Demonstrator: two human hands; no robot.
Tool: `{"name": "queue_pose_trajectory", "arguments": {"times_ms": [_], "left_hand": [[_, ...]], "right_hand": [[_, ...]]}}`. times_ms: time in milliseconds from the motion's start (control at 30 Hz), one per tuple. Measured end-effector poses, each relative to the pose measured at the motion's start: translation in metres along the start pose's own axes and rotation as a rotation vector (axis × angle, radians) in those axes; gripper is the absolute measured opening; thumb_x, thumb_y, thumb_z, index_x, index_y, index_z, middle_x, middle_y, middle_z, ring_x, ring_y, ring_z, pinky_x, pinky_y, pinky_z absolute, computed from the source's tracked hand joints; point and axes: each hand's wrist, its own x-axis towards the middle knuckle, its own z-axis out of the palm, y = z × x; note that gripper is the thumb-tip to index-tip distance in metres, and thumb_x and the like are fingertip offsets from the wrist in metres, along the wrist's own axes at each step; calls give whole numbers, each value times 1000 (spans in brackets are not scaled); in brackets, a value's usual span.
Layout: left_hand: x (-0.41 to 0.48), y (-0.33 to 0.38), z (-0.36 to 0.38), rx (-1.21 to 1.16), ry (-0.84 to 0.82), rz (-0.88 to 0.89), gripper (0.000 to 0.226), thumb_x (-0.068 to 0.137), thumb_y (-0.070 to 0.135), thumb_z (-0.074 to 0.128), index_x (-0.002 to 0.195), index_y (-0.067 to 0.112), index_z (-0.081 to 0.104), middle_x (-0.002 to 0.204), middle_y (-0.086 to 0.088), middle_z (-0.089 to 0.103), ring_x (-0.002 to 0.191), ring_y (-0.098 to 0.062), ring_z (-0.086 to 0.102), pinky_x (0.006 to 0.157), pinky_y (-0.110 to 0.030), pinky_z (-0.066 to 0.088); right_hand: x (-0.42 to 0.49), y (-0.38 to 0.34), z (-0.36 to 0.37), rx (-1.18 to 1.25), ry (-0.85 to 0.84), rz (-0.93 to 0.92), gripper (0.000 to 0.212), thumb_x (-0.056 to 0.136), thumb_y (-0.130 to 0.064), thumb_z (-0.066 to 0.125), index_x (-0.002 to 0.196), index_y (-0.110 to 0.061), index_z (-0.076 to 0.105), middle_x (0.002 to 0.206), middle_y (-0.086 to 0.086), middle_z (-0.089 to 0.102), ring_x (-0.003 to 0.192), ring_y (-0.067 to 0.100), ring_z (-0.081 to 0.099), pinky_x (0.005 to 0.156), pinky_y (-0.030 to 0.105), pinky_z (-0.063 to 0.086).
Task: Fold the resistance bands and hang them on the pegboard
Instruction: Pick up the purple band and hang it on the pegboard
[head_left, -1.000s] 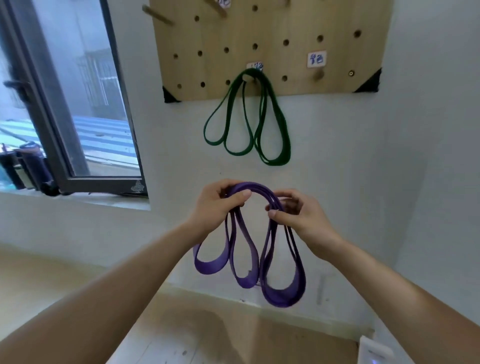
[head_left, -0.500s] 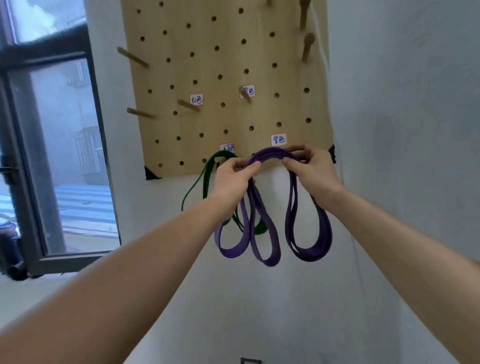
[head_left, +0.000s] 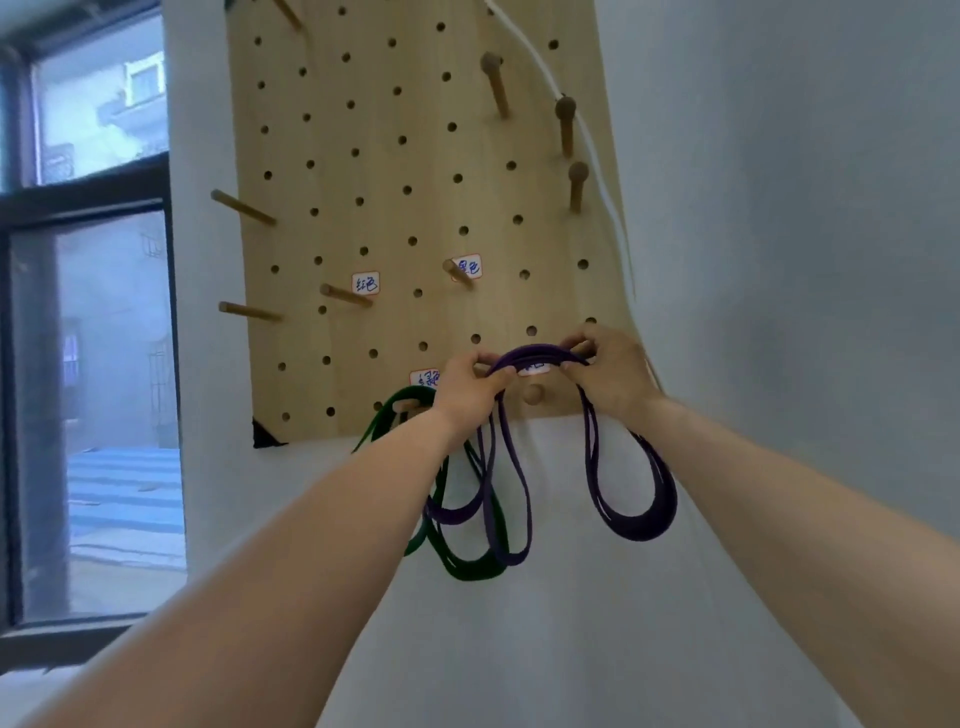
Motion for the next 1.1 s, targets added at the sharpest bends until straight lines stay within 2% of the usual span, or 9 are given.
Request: {"name": "queue_pose_trajectory", "arguments": {"times_ms": [167,333,467,600,767,833,933,1000,1100], "left_hand": [[-6,-31,14,-6,-71,-39,25,95,15,70,120,14,68,110,-7,73,107,-25,70,93,-37,58],[-23,-40,8,26,-104,-25,39,94,11,70,132,19,64,121,-2,71,114,-19,66,99,-37,55],[-45,-35,-2,104,-176,-21,52,94,12,70,143,20,56,131,1,65,123,-15,59,105,-36,49],[-71,-29,-15,107,-148,-51,39,94,16,70,132,23,65,129,5,66,120,-16,62,103,-36,50],[-132,-25,-37,66,-229,-107,19,96,18,69,115,21,72,114,3,72,106,-13,68,85,-25,56],[-160,-30,-49,36,-267,-125,15,95,17,70,109,20,74,105,2,76,98,-10,72,79,-23,57],[-200,-47,-65,10,-295,-202,14,93,17,72,106,17,76,101,-2,78,90,-10,72,79,-23,56],[-229,-64,-73,10,-335,-262,12,93,16,72,104,16,77,99,-4,79,86,-11,72,77,-23,55],[-273,-99,-81,26,-387,-342,12,93,16,73,104,14,77,98,-6,79,83,-11,72,76,-22,54]], "right_hand": [[-9,24,12,-98,-136,14,24,89,-6,71,101,-25,62,87,-12,60,88,13,60,70,17,44],[-25,32,6,-83,-222,37,41,84,-10,77,122,-22,67,113,-6,68,108,15,61,98,36,51],[-40,31,-2,-113,-251,77,53,86,-16,78,135,-26,60,127,-6,64,119,16,58,105,40,49],[-66,16,-12,-83,-202,148,56,89,-18,76,140,-24,55,131,-8,59,119,16,57,101,34,49],[-131,-6,-16,85,-122,146,31,90,-17,75,120,-20,69,113,-9,67,100,10,65,84,22,54],[-158,-11,-16,90,-171,136,23,90,-17,75,112,-20,72,106,-8,68,92,8,66,77,19,54],[-196,-11,-13,116,-251,150,14,88,-17,77,100,-21,74,95,-8,71,79,3,65,71,16,54],[-221,-7,-6,110,-376,174,14,88,-19,78,100,-21,74,92,-5,73,77,2,66,70,17,55],[-258,6,11,62,-621,196,15,88,-20,77,103,-18,74,93,1,74,81,12,69,76,25,58]]}}
